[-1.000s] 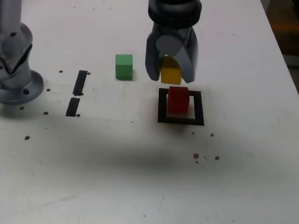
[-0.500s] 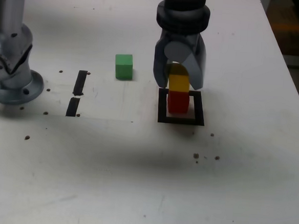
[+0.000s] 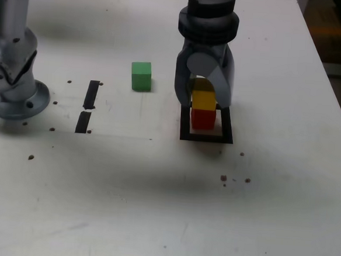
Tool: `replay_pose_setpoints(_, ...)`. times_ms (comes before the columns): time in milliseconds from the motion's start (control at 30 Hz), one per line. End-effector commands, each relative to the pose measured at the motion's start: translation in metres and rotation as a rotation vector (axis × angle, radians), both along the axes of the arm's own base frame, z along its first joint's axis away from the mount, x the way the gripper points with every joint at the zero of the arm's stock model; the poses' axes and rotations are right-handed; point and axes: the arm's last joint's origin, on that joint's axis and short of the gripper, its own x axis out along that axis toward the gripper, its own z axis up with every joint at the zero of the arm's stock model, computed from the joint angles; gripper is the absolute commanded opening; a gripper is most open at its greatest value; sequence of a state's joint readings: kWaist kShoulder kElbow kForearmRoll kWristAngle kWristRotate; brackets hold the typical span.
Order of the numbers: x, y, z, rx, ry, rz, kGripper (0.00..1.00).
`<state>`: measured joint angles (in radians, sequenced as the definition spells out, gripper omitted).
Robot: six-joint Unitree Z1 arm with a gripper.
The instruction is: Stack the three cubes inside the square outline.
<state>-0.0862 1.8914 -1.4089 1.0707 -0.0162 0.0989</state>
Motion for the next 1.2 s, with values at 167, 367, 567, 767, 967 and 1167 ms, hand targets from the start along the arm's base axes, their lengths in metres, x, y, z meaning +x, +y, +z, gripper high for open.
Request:
replay_pose_setpoints(167,0.000,-0.001,-0.004,-0.008,0.014,-0.001,0.29)
replay_pose_setpoints(367,0.000,-0.001,-0.007,-0.014,0.023,-0.002,0.37)
replay_pose_setpoints(567,0.003,-0.002,-0.009,-0.016,0.025,-0.007,0.45)
replay_pose_setpoints(767,0.007,-0.002,-0.010,-0.016,0.025,-0.015,0.51)
replay_pose_setpoints(967,0.013,-0.002,-0.009,-0.014,0.015,-0.016,0.55)
replay_pose_setpoints(1167,0.015,0.000,-0.011,-0.006,0.027,-0.011,0.56)
